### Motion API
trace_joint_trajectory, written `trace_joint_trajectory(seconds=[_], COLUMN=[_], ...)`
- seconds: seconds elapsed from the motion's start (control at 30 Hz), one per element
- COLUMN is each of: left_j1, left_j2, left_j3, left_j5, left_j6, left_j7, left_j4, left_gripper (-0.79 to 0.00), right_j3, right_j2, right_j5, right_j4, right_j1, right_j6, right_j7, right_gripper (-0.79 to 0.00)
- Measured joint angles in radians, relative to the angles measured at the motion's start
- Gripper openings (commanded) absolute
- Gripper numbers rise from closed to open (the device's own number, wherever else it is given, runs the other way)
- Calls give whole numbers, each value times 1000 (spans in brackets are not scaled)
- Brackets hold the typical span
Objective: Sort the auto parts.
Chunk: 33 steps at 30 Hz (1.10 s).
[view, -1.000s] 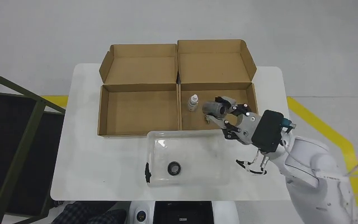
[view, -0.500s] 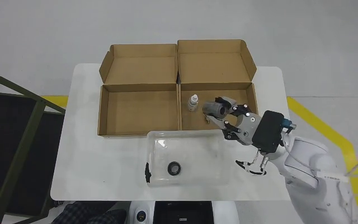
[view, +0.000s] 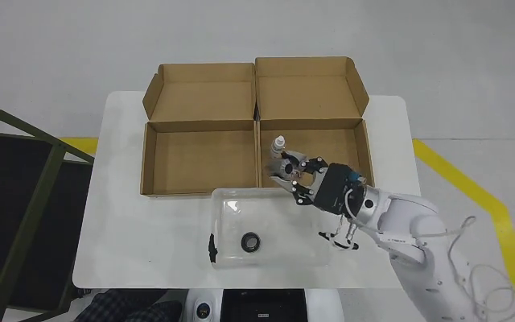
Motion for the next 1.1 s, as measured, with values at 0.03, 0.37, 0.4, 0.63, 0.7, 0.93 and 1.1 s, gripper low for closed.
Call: trace_joint_trajectory(seconds=[0.03,0.37,0.4,0.63,0.7,0.93,1.1], left_j1=[0,0,0,0,0,0,0], left_j2=[0,0,0,0,0,0,0], left_j3=[0,0,0,0,0,0,0], left_j5=[0,0,0,0,0,0,0], left_j6=[0,0,0,0,0,0,0], left_j7=[0,0,0,0,0,0,0], left_j4=[0,0,0,0,0,0,0], left_gripper=[0,0,0,0,0,0,0], right_j3=[-17,-158,-170,-273,-299,-405,-470], right_j2=[-2,-23,-26,-53,-61,-97,-124], right_j5=[-15,-94,-97,-114,-121,-140,-145], right_j4=[10,118,131,244,268,355,407], right_j1=[11,114,124,219,244,341,400], right_j6=[6,54,60,104,117,164,186], right_j7=[9,55,59,86,94,134,162], right_gripper=[-785,-785,-785,-785,-785,-785,-785])
